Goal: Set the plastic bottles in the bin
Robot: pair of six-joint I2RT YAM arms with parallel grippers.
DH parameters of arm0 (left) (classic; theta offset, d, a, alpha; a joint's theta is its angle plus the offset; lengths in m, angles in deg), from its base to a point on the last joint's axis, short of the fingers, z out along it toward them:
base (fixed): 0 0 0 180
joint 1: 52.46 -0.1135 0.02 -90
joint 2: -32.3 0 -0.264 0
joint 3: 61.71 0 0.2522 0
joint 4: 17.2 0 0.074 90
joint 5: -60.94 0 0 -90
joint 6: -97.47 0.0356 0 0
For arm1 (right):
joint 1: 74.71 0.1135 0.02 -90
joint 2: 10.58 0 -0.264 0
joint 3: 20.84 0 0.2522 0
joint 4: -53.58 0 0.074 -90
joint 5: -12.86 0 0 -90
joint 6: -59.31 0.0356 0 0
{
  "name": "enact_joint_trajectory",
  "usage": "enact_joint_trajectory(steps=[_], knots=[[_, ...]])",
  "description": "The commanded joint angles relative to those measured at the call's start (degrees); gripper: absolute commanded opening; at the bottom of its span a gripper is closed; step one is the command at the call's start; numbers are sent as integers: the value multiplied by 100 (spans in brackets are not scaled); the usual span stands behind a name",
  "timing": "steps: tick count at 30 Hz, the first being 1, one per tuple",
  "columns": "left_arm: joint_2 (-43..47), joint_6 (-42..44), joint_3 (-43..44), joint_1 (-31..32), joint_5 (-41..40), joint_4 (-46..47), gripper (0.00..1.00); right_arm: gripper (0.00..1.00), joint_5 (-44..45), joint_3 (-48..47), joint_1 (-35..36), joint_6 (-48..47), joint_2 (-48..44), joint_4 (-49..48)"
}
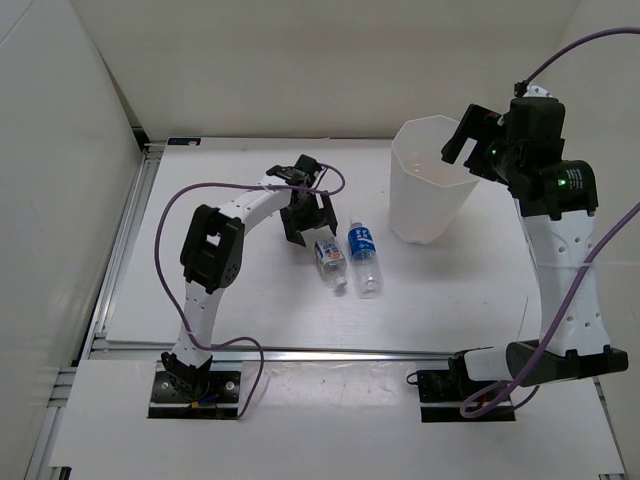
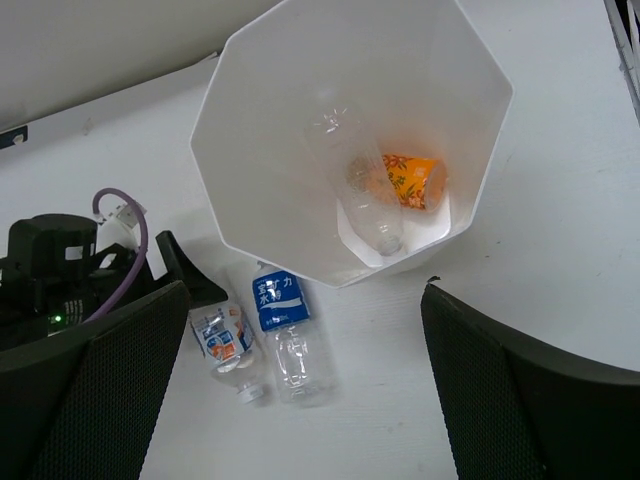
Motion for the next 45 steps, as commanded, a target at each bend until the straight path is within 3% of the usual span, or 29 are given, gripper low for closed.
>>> enact_joint_trajectory(steps=[1,2,4,5,7,11,13,15,19,20,23,28,35,45], knots=[[-41,-15,-80,26,201,-29,100,100,-18,27,-20,-72,-165,3],[-128,-15,-80,26,288,-29,100,100,-18,79,-20,-72,-165,3],[-129,-15,-80,26,289,-29,85,100,-18,132,-20,-72,-217,3],[-129,-15,-80,26,289,-29,84,100,-18,132,-20,-72,-217,3],[28,-67,-18,-26,176,-29,71,100,-18,193,-20,-19,-278,3],[476,-628,525,-246,-1,-142,68,100,-18,325,-73,42,-393,3],[556,-823,1251,-404,-1,-195,63,100,87,326,-125,173,-393,3],[626,-1225,1763,-527,235,-91,63,100,262,387,-196,288,-524,3],[776,-1763,2668,-686,719,1235,63,100,473,265,-573,490,-578,55],[541,-1894,3393,-686,720,1472,63,100,535,195,-634,569,-578,116],[153,-2185,4495,-686,1036,1894,63,100,614,19,-635,622,-578,169],[170,-2406,4235,-458,1037,3589,60,100,1211,-35,-635,736,-744,362],[-190,-1984,4280,174,527,4706,62,100,1282,255,-635,965,-1227,504],[-639,-1317,4332,623,395,4964,65,100,1282,396,-635,693,-2037,565]])
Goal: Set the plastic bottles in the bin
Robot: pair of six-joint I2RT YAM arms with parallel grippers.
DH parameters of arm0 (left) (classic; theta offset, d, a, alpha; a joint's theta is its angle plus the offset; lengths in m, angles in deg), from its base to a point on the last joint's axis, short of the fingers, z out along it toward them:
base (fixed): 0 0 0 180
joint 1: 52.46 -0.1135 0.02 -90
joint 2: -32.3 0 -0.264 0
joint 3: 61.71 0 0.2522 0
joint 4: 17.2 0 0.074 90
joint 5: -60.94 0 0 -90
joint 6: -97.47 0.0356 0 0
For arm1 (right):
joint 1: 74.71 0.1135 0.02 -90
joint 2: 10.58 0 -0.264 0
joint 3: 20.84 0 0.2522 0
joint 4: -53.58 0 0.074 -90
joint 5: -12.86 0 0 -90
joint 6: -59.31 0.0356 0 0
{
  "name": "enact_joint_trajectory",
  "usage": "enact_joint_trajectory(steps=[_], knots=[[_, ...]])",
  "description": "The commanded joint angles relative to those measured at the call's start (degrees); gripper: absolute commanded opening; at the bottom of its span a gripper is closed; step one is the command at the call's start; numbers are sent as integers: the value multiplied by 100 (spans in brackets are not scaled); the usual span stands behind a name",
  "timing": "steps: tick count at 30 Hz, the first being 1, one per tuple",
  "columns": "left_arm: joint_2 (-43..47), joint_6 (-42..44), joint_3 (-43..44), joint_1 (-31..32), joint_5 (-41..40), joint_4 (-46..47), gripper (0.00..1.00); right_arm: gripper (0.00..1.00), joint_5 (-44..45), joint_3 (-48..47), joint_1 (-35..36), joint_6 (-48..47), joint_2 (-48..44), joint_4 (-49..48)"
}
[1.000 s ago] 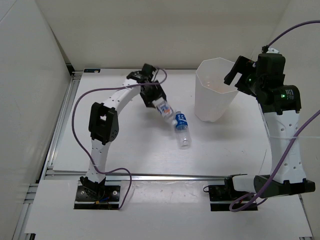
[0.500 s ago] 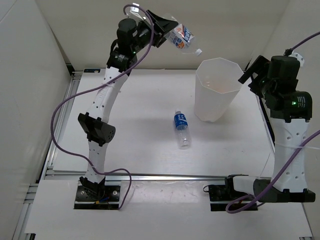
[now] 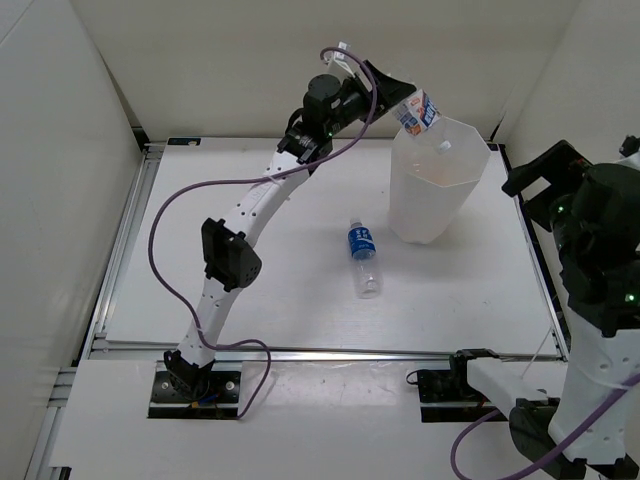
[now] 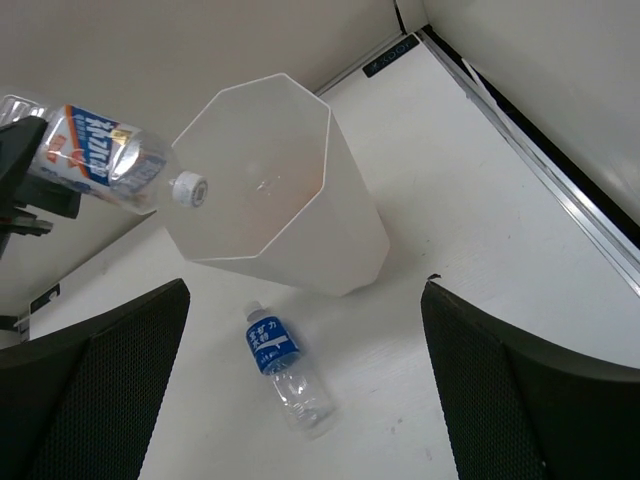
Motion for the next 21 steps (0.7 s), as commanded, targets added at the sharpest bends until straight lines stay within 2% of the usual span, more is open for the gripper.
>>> enact_joint_trajectory(steps=[1,3,8,9,11,17,20,21], knots=[[237,478,0,69,-202,356,68,100,93,53,-12,-164,-94,-25],[185,672,-62,226,-264,356,69,100,93,53,-12,-164,-146,28],[132,1094,-62,367,-484,356,81,100,41,-61,-12,-216,-94,28],[80,1181,-62,420,-484,356,90,100,41,-122,-12,-217,-94,28],[79,1314,-114,420,-405,304,100,100,-11,-184,-12,-278,20,28],[194,1981,-237,473,-465,48,100,100,-82,-184,-12,-331,135,-34],[693,2464,-621,473,-790,-241,100,100,-573,-71,-12,-585,187,-376],[1173,2909,-842,473,-904,-294,100,100,-809,-18,-12,-804,188,-594]])
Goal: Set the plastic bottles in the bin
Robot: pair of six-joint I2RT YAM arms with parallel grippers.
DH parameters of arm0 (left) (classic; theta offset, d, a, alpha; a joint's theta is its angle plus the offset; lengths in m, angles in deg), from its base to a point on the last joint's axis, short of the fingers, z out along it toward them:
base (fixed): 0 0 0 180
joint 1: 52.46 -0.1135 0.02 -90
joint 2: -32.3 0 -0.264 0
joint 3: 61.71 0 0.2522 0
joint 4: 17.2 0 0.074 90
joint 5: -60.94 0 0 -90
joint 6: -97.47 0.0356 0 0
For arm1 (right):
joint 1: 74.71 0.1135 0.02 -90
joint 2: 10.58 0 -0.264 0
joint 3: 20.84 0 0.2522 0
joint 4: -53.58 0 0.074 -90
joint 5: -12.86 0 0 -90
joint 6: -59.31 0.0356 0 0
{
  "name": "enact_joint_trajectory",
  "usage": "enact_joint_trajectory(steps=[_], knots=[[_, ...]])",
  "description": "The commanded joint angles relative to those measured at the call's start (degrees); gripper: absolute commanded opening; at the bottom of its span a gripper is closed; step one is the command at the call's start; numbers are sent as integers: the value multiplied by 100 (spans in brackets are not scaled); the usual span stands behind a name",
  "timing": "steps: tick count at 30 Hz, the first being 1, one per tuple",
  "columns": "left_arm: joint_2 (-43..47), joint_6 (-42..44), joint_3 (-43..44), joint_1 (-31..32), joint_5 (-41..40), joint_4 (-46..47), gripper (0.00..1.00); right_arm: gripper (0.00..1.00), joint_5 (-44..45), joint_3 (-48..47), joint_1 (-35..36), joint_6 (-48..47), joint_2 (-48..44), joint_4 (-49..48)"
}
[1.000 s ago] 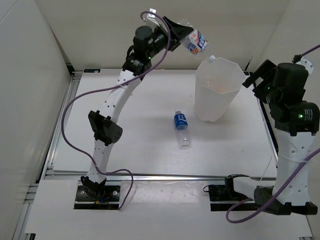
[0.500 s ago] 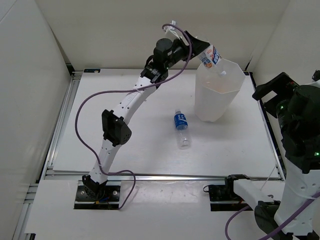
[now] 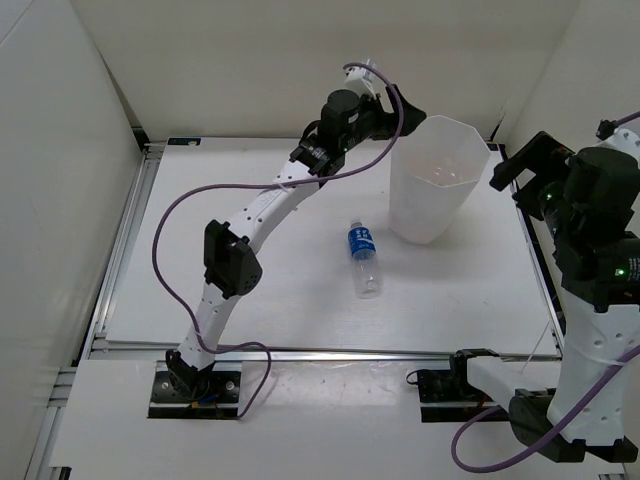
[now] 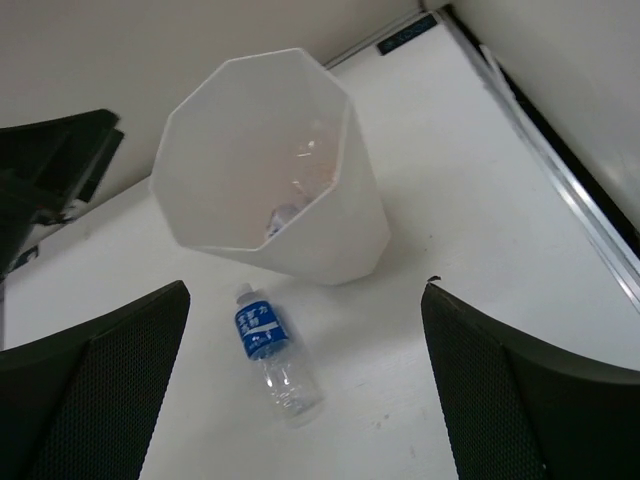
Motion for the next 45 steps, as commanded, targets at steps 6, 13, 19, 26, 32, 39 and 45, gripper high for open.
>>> enact_joint_trajectory(steps=[6,13,19,26,32,39,45], knots=[[3015,1929,-3154,16,-1978,-351,100,100,-2984,647,144,-937,147,-1010],[6062,1455,-7088,-98,-3552,-491,100,100,-1463,2280,2592,-1095,409,-1170],[7271,1218,-8399,-212,-3178,-1326,100,100,-175,2784,3424,-438,771,-1362],[5257,612,-7471,-686,1377,-1406,100,100,266,2091,3258,-550,648,-1381],[2853,339,-5785,-626,3513,-1782,100,100,380,1186,2827,-603,534,-1187],[1938,400,-4800,-344,2248,-2513,100,100,389,780,2265,-717,200,-1082],[1102,523,-3630,-186,1693,-3199,100,100,99,719,1747,-823,94,-1030]])
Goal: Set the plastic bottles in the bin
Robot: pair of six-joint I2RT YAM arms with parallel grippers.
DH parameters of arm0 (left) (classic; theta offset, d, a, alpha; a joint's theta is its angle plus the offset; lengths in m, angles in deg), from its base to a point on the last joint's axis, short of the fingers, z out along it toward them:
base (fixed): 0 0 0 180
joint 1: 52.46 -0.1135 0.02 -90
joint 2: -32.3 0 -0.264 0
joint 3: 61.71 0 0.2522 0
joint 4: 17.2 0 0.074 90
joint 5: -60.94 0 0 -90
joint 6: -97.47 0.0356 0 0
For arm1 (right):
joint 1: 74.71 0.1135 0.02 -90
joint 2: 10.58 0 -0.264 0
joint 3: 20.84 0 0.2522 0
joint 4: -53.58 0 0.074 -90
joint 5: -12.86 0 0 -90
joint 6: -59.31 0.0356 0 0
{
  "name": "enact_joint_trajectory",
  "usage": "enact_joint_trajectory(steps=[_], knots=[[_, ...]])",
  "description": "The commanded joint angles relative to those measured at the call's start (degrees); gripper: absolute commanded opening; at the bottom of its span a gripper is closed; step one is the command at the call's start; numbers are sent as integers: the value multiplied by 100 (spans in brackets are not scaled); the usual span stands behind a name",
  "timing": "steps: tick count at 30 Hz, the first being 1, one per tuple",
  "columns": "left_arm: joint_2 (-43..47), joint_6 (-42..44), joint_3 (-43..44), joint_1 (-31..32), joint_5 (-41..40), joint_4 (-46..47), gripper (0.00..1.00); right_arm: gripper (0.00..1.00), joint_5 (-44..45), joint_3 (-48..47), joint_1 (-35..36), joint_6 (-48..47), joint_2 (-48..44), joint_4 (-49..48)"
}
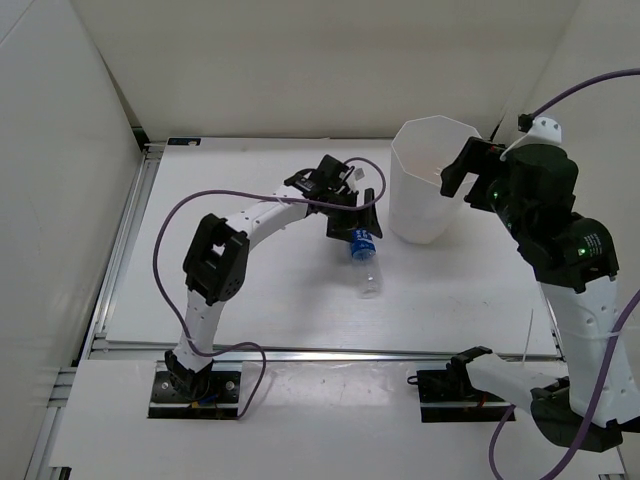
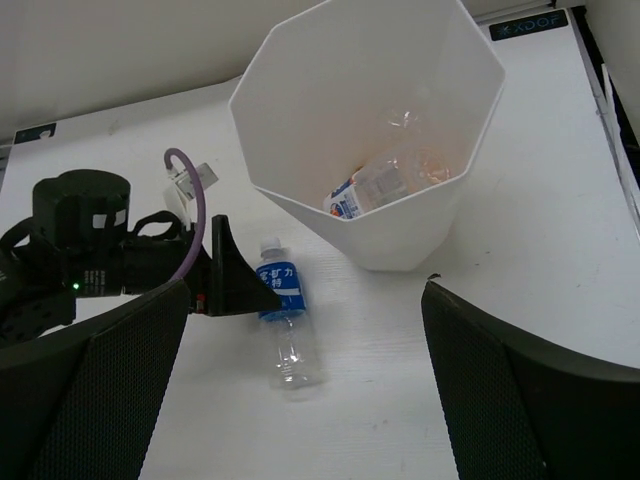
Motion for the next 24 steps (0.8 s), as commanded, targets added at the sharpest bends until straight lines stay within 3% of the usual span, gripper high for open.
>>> enact_joint_trajectory(steps=[1,9,18,24], knots=[[-146,88,554,50,-289,-415,100,100,-140,-173,-230,-172,-74,-11],[-692,149,600,103,-105,-467,100,100,-377,-226,-652,-435,-135,42],[-1113,149,705,103,124,-467,100,100,-210,-68,-652,-435,-259,95],[-1342,26,1213,103,432,-467,100,100,-96,-15,-652,-488,-373,148]])
